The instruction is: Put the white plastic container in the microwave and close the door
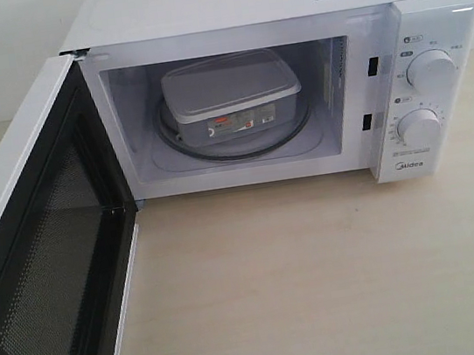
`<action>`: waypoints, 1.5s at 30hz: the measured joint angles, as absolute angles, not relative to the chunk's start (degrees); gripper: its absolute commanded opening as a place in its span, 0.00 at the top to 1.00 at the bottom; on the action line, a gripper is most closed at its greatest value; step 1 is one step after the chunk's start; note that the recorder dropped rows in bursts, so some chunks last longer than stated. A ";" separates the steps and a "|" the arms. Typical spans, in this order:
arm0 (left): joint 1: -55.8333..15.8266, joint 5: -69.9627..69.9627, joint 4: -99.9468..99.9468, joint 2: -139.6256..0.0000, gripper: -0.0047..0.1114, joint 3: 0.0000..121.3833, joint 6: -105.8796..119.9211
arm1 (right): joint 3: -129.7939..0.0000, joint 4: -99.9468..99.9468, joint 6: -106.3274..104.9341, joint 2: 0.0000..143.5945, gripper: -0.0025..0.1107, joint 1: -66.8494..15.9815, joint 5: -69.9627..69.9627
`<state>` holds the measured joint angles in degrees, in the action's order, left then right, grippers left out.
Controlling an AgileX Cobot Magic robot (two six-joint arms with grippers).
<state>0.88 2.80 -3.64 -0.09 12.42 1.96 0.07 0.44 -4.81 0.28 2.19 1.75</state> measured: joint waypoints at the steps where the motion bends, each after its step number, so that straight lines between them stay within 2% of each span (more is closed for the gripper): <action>1: 0.88 0.35 -3.53 -0.09 0.92 13.46 1.96 | 0.07 0.00 -4.69 0.28 0.98 2.19 3.68; 5: 0.88 -7.09 -3.44 -1.66 0.92 15.77 2.11 | 0.07 0.00 -4.47 0.28 0.98 2.19 12.07; 10: 0.88 -9.42 -3.44 -2.11 0.92 15.88 2.11 | 0.07 0.00 -4.33 0.28 0.98 2.19 17.13; 45: 0.88 -6.91 -3.56 -2.11 0.92 15.88 1.54 | 0.07 -0.54 -1.29 0.28 0.98 2.19 17.91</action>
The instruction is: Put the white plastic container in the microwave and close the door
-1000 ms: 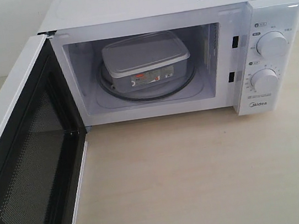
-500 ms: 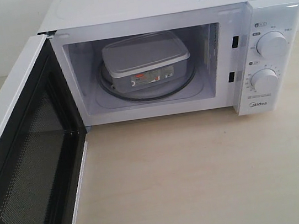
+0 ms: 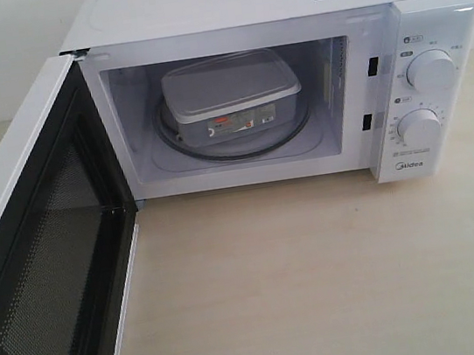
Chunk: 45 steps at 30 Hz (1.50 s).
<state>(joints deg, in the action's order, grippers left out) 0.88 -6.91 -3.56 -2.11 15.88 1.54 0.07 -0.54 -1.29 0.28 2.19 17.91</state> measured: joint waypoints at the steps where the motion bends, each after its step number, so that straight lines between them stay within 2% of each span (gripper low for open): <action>1: 0.88 -6.91 -3.56 -2.11 0.92 15.88 1.54 | 0.07 -0.54 -1.29 0.28 0.98 2.19 17.91; 10: 0.88 -6.25 -3.56 -3.41 0.92 15.88 1.54 | 0.07 -0.54 5.24 0.28 0.98 2.19 17.91; 14: 0.88 -5.00 -3.56 -7.59 0.92 16.77 1.54 | 0.07 -0.81 6.69 0.28 0.98 2.19 17.91; 21: 0.88 -11.22 -3.56 -17.84 0.92 24.07 1.54 | 0.07 -0.91 11.22 0.28 0.98 2.19 17.25; 28: -0.19 -23.95 -5.61 -25.47 0.92 29.68 2.47 | 0.07 -1.01 14.15 0.28 0.98 2.19 14.68; 37: -1.06 -42.15 -30.26 -35.36 0.92 39.22 19.11 | 0.07 -1.01 15.05 0.28 0.98 2.19 10.18; 45: -1.06 -57.68 -26.64 -42.14 0.92 42.92 18.33 | 0.07 -1.01 19.79 0.28 0.98 2.19 10.06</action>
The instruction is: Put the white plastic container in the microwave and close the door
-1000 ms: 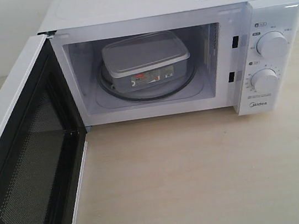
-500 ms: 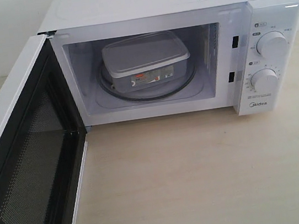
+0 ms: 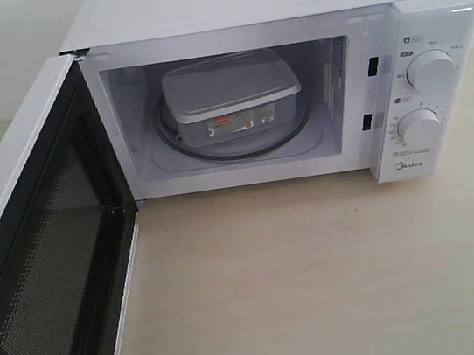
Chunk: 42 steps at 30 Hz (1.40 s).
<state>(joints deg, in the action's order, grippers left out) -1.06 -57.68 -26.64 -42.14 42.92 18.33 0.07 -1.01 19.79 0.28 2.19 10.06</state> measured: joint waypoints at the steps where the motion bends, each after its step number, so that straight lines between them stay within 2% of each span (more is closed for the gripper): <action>1: -1.06 -60.45 -26.64 -43.05 0.92 42.92 18.33 | 0.07 -1.01 20.10 0.28 0.98 2.19 10.06; 15: -1.06 -63.20 -34.85 -48.46 0.92 43.01 21.50 | 0.07 -1.01 22.58 0.28 0.98 2.19 10.74; 30: -1.06 -57.70 -57.38 -58.04 0.92 43.14 41.78 | 0.07 -1.01 23.88 0.28 0.98 2.19 11.20; 42: -1.06 -58.61 -56.07 -59.92 0.92 43.14 41.90 | 0.07 -1.01 24.16 0.28 0.98 2.19 11.41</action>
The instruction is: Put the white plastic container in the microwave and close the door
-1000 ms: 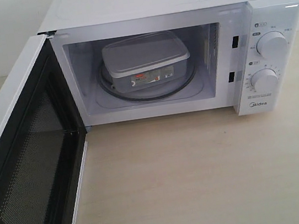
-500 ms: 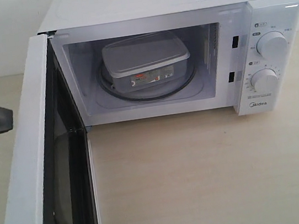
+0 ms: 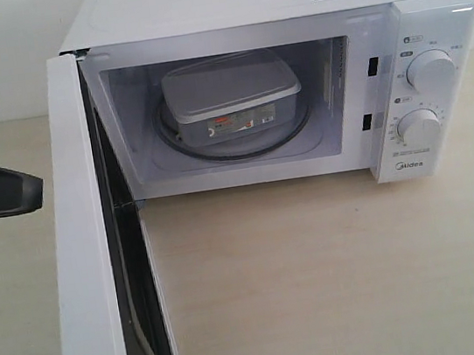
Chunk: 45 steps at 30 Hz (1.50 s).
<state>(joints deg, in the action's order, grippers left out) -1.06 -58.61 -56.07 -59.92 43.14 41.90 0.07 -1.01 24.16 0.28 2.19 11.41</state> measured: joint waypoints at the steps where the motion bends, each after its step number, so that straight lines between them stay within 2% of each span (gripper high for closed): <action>1: -1.06 -58.61 -56.19 -60.30 0.92 43.14 41.90 | 0.07 -1.01 24.16 0.28 0.98 2.19 11.41; 8: -2.26 -58.34 -57.98 -62.20 0.92 43.14 43.81 | -0.16 0.00 24.27 0.28 0.98 2.19 11.28; 20: -12.56 -46.80 -62.41 -68.98 0.92 43.14 48.40 | -6.24 3.01 27.92 0.25 0.98 2.19 7.97; 32: -17.73 -39.74 -81.91 -77.61 0.92 47.31 66.69 | -6.24 4.50 34.18 0.25 0.98 1.01 7.13; 39: -17.73 -37.04 -82.23 -77.86 0.92 47.88 67.08 | -6.38 18.46 49.40 0.55 0.98 -11.35 7.13; 45: -17.73 -36.80 -81.86 -76.91 0.92 47.88 67.17 | -6.93 32.83 59.14 13.55 0.98 -29.69 10.01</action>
<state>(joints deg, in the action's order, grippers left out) -17.73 -36.80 -81.86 -76.91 47.88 67.17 -6.93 32.83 59.14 13.55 -29.69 10.01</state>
